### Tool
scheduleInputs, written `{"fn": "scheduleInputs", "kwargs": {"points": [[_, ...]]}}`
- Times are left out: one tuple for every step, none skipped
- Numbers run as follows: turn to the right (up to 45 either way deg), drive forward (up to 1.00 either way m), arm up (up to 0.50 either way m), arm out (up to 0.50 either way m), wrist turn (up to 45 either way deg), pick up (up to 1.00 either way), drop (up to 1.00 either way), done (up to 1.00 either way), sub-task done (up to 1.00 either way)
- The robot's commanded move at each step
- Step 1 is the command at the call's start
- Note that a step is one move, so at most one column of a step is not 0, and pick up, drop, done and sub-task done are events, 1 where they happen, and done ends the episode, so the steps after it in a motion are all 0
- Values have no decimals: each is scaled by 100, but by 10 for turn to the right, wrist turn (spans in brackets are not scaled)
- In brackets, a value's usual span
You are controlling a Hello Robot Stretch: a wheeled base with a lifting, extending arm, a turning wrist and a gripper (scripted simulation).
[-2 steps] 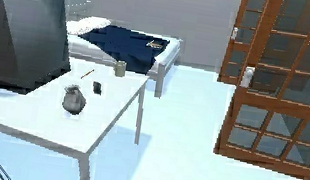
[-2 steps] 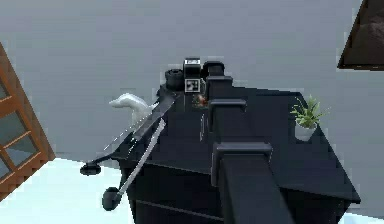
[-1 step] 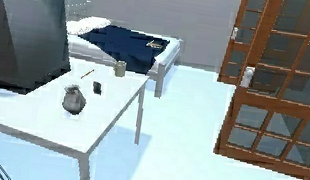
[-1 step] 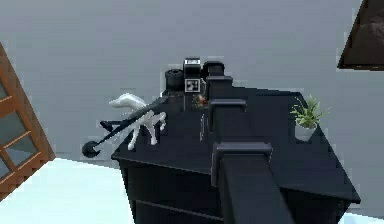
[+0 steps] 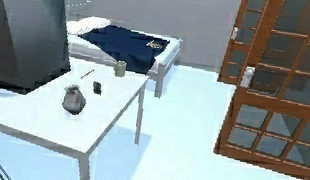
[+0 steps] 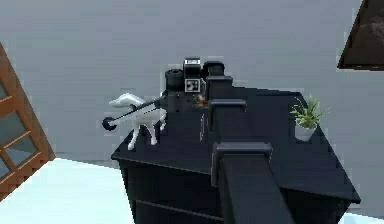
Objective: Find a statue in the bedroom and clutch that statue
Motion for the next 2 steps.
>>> {"fn": "scheduleInputs", "kwargs": {"points": [[0,0,0,0,0,100,0,0,0],[0,0,0,0,0,0,0,100,0]]}}
